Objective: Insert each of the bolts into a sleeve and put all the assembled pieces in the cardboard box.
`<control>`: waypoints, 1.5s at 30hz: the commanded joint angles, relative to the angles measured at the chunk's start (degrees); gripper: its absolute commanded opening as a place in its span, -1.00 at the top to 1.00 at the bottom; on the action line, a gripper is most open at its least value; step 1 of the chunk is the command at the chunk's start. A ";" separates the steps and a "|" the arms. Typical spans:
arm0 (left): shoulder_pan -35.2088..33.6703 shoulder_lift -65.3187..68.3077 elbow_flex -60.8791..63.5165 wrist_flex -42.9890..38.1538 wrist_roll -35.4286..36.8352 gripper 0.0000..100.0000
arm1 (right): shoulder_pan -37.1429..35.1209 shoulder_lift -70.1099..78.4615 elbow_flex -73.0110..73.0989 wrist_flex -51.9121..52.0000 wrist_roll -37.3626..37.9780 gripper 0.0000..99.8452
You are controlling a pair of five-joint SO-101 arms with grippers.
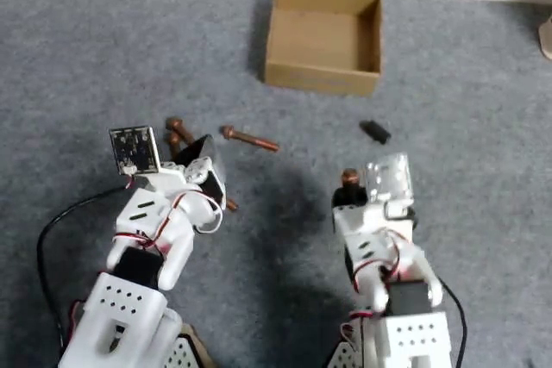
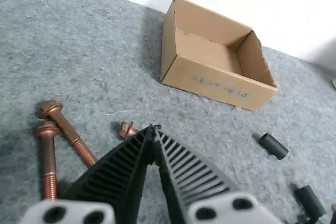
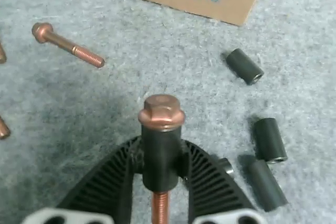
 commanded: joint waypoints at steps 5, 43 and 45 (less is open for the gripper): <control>0.84 -0.84 2.68 -2.20 -0.88 0.99 | 3.38 30.99 -26.42 -2.59 -1.67 0.99; 3.91 -0.75 12.26 -18.37 -10.55 0.99 | 8.40 126.73 -130.07 -2.24 -1.58 0.99; 3.91 -0.75 12.26 -18.37 -10.55 0.99 | 8.48 130.15 -134.02 -2.24 -1.58 0.99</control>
